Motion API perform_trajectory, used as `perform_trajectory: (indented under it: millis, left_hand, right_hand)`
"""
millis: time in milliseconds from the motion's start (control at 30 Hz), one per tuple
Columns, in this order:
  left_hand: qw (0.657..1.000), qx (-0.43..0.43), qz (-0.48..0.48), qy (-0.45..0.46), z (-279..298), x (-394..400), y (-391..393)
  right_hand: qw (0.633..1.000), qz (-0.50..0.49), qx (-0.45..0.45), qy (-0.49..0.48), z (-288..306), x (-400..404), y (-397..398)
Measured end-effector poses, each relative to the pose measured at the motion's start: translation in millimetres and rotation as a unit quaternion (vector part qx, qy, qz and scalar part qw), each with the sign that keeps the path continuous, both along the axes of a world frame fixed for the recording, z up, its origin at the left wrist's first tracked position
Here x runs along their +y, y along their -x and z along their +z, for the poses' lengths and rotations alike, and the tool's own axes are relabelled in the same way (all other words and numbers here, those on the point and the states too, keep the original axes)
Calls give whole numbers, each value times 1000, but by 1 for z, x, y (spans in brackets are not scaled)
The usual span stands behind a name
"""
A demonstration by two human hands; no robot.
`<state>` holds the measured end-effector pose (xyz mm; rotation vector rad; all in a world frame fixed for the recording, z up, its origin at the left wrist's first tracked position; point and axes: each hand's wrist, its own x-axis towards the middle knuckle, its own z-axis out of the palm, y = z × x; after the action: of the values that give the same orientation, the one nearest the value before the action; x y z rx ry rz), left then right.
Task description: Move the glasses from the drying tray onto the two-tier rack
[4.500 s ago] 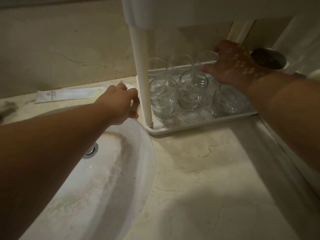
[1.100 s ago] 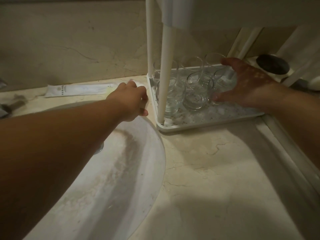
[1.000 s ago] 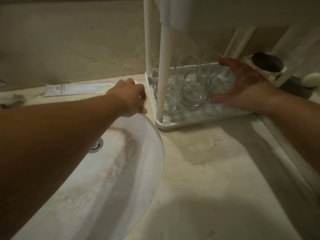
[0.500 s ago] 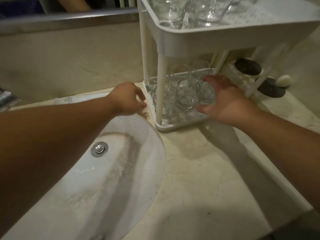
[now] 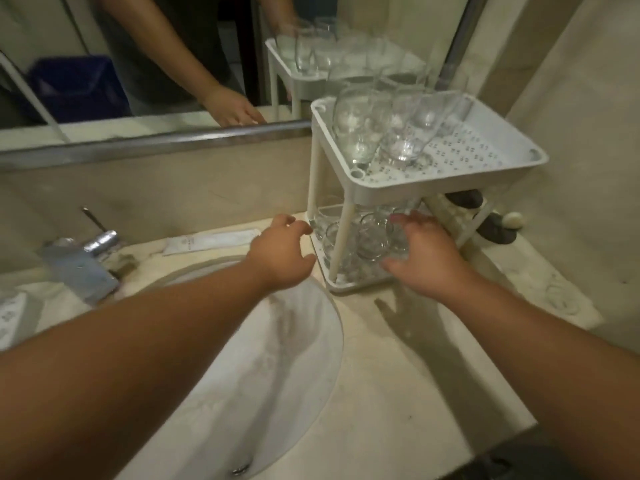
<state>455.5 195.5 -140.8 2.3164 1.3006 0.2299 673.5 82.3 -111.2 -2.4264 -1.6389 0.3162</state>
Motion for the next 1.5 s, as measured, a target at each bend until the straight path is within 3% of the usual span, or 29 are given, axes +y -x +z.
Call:
perform_trajectory:
  millis: [200,533,1067,1400,1500]
  left_hand:
    - [1000,-11,-22,-5,55,-45,20]
    - [994,-63,-33,-81,119,-84,30]
    - [967,-163,117,-157,178,-45,-63]
    - [913,-282,275,-105,150,-33,-128]
    - [898,-275,325,-111,146,-29,-136]
  right_hand:
    - [998,26,48,19,43,-43,35]
    - [987,59,46,-145,116,-81,52]
    - [968,66,82,-227,163,6,-51]
    - [945,60,217,-235,130,63,-78]
    - [931,24,285,-228,122,69,-68]
